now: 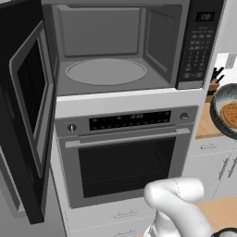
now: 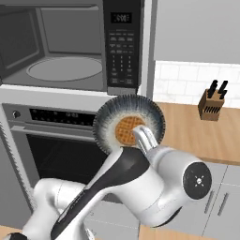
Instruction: Open the microwave, place the bowl with waffle inside the microwave, then close the microwave door and turn it on.
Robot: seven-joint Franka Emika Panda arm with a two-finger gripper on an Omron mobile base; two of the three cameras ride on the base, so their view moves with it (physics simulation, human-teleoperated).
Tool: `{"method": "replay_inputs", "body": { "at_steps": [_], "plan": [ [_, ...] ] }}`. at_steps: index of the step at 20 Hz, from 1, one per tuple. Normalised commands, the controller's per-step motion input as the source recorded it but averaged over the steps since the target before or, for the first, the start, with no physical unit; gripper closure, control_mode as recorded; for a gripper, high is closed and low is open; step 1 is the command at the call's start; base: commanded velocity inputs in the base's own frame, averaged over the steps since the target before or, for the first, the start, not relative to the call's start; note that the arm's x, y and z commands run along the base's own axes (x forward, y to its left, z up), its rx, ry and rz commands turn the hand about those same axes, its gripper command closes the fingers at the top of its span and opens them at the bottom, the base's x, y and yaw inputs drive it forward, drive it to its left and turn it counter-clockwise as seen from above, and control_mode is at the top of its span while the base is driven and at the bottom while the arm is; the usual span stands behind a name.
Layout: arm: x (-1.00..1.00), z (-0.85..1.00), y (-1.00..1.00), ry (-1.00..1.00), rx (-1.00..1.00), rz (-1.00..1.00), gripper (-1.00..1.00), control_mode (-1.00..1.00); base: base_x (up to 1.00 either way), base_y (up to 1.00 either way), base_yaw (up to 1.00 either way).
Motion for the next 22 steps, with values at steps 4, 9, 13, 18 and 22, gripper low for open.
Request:
{"method": "replay_inputs", "body": {
  "at_steps": [4,9,13,18,22],
  "plan": [
    [-0.57,0.87,1.0,0.0,-0.19,0.15,1.0,-1.0,0.0,0.0,0.0],
    [-0.07,0.92,1.0,0.02,-0.17,0.12,1.0,-1.0,0.0,0.0,0.0],
    [0.07,0.72,1.0,0.0,-0.08,0.0,1.0,-1.0,0.0,0.0,0.0],
    [0.43,0.32,1.0,0.0,0.0,-0.16,1.0,-1.0,0.0,0.0,0.0],
    [0.41,0.17,1.0,0.0,0.0,-0.29,1.0,-1.0,0.0,0.0,0.0]
  ]
}}
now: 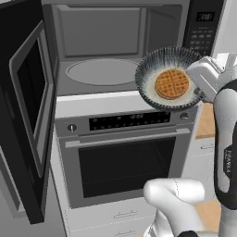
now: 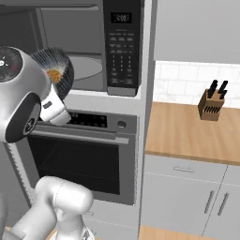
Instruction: Open the microwave, place the bowl with waffle inside the microwave, then close the microwave door and turn it on.
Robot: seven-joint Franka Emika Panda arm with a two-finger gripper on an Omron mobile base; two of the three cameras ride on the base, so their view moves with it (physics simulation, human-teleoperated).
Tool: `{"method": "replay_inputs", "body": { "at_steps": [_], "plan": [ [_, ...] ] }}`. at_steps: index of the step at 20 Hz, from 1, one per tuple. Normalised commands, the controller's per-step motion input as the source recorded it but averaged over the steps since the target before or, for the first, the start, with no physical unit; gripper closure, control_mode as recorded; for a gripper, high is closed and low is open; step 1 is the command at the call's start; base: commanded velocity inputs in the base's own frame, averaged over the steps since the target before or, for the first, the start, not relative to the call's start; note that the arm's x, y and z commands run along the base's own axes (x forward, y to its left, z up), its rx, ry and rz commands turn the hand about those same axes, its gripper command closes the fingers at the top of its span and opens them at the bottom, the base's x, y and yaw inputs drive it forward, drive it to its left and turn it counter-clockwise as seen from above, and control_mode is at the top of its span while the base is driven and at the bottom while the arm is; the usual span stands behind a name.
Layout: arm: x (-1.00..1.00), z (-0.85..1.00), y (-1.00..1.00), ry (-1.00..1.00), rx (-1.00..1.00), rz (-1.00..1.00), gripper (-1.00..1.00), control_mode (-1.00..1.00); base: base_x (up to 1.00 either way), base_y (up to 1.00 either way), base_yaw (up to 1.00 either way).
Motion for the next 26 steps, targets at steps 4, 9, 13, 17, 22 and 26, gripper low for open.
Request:
{"method": "replay_inputs", "body": {
  "at_steps": [4,9,13,17,22,26],
  "plan": [
    [0.45,0.0,1.0,0.0,0.07,-0.33,1.0,-1.0,0.0,0.0,0.0],
    [0.75,0.18,0.79,0.05,0.19,-0.17,1.0,-1.0,0.0,0.0,0.0],
    [0.77,0.11,0.36,0.05,0.29,-0.11,1.0,-1.0,0.0,0.0,0.0],
    [0.85,0.0,0.01,-0.01,0.41,0.0,1.0,-1.0,0.0,0.0,0.0],
    [0.88,-0.01,0.07,-0.02,0.32,0.06,1.0,-1.0,0.0,0.0,0.0],
    [0.8,-0.11,0.26,0.06,0.04,0.0,1.0,-1.0,0.0,0.0,0.0]
  ]
}}
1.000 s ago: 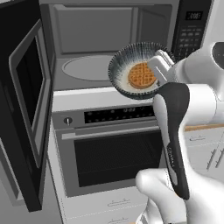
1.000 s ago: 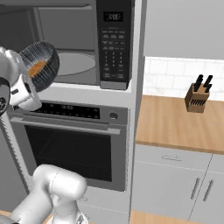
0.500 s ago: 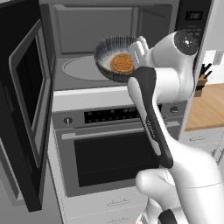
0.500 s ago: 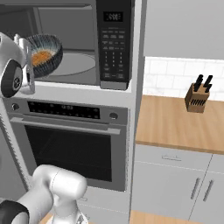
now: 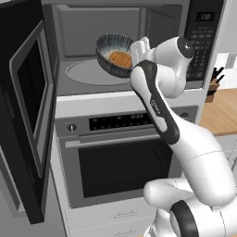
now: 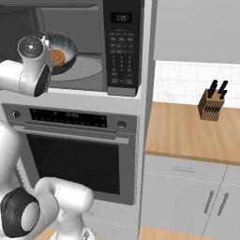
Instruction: Open the microwave, place the bowl with waffle inside the microwave, then close the microwave door and turn it on.
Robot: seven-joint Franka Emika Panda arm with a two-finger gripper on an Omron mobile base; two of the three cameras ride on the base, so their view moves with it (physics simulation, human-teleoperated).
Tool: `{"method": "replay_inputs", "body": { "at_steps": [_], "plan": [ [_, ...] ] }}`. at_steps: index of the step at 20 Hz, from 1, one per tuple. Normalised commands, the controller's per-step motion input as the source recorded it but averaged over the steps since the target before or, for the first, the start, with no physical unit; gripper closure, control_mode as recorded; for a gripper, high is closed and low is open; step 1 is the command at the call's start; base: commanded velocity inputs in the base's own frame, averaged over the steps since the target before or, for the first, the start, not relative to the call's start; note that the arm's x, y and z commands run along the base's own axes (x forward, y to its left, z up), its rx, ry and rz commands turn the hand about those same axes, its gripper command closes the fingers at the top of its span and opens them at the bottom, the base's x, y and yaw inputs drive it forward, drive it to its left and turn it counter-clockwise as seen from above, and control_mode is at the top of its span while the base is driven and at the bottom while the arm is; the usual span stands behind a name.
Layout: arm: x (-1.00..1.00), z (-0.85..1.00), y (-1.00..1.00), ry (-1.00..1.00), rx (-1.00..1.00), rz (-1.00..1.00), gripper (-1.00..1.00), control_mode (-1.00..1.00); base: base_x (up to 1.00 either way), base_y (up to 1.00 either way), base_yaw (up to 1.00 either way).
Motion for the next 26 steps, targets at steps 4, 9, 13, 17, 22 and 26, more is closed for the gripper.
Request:
{"method": "replay_inputs", "body": {
  "at_steps": [4,9,13,17,22,26],
  "plan": [
    [0.66,-0.15,0.22,0.14,0.0,0.0,1.0,-1.0,0.0,0.0,0.0],
    [0.58,-0.34,0.19,0.07,0.0,0.0,1.0,-1.0,0.0,0.0,0.0],
    [0.53,-0.48,0.25,0.01,-0.03,0.0,1.0,-1.0,0.0,0.0,0.0],
    [0.51,-0.49,0.3,0.03,-0.04,0.0,1.0,-1.0,0.0,0.0,0.0],
    [0.29,-0.21,0.17,0.15,0.0,0.0,-1.0,-1.0,0.0,0.0,0.0],
    [-0.01,-0.01,0.0,0.03,0.0,0.0,-1.0,-1.0,0.0,0.0,0.0]
  ]
}}
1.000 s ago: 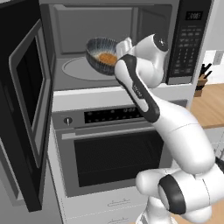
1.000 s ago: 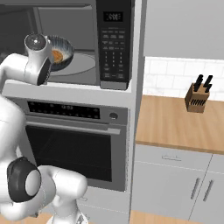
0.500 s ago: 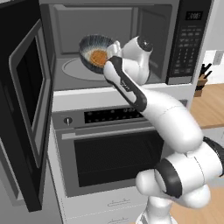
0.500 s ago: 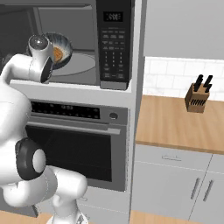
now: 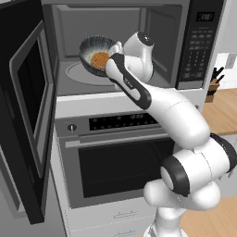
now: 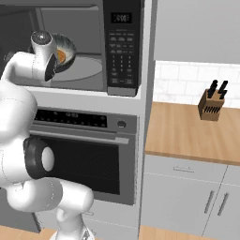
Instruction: Open the microwave, place the bowl with waffle inside the microwave, then close the microwave door and turn it on.
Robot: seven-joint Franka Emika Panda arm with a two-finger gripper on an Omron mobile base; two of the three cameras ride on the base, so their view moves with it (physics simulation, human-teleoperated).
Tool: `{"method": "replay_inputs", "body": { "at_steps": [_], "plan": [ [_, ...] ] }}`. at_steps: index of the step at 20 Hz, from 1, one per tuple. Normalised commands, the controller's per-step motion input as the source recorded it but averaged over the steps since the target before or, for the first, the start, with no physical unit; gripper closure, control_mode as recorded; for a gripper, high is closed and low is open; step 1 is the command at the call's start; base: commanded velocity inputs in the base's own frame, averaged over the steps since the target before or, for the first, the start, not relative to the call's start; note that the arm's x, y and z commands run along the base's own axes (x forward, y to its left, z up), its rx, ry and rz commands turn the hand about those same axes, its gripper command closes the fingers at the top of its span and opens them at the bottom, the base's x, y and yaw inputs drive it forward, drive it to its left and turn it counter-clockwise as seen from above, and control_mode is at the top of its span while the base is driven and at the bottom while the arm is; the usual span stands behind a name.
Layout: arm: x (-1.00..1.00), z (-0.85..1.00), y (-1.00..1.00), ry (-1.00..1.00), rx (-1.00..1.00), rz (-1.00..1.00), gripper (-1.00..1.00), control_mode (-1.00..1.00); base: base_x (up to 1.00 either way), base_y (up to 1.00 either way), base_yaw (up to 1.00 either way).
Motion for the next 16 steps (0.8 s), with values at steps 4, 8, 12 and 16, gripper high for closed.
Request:
{"method": "replay_inputs", "body": {
  "at_steps": [4,8,12,16],
  "plan": [
    [-0.28,0.02,0.0,-0.04,0.0,-0.01,-1.0,-1.0,0.0,0.0,0.0],
    [-0.81,0.17,0.0,-0.28,0.0,-0.02,-1.0,-1.0,0.0,0.0,0.0],
    [-0.89,0.33,0.0,-0.3,0.0,-0.01,-1.0,-1.0,0.0,0.0,0.0],
    [-0.26,0.14,0.0,-0.05,0.0,0.0,-1.0,-1.0,0.0,0.0,0.0]
  ]
}}
